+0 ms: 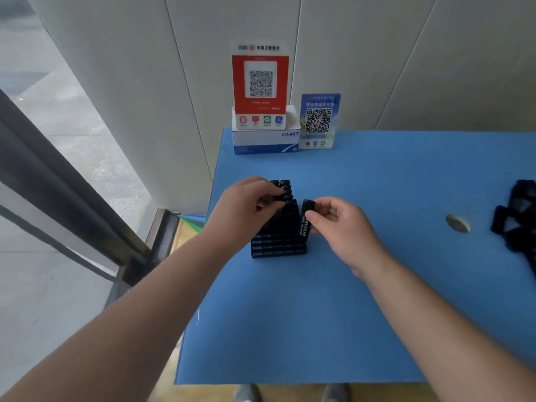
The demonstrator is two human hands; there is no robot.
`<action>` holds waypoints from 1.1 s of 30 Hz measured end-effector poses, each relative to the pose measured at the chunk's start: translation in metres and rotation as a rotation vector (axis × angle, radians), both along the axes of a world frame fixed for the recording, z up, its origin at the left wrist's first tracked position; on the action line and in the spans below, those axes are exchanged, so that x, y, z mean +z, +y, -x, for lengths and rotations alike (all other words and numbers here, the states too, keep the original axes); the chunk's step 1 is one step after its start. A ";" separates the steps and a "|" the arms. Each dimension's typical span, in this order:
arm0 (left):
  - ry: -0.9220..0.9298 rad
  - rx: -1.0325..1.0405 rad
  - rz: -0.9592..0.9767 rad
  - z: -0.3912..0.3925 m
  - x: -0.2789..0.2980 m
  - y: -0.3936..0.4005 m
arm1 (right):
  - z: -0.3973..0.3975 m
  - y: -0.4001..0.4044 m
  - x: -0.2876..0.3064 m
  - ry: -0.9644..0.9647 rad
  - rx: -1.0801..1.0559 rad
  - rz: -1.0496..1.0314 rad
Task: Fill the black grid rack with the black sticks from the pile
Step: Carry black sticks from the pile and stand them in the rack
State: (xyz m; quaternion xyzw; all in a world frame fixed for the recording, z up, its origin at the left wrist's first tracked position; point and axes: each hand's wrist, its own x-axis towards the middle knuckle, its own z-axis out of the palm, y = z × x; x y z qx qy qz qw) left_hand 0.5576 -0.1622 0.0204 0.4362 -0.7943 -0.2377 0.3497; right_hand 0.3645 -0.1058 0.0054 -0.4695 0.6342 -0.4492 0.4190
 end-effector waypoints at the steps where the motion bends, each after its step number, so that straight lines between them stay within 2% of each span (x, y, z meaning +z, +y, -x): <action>1: -0.037 -0.018 0.025 0.000 -0.003 -0.004 | -0.001 0.001 -0.002 0.025 -0.004 0.001; 8: -0.263 -0.088 0.205 0.002 -0.017 -0.015 | -0.002 0.002 -0.014 0.136 -0.018 0.005; 13: -0.315 -0.129 0.263 0.002 -0.015 -0.017 | 0.000 -0.008 -0.018 0.146 -0.017 0.013; 26: -0.291 -0.110 0.248 0.000 -0.022 -0.015 | -0.011 -0.019 -0.028 0.267 0.001 0.160; 30: -0.291 -0.123 0.252 -0.003 -0.023 -0.015 | -0.013 -0.022 -0.033 0.395 0.070 0.213; 33: -0.289 -0.142 0.256 -0.006 -0.024 -0.015 | -0.014 -0.023 -0.034 0.400 0.027 0.178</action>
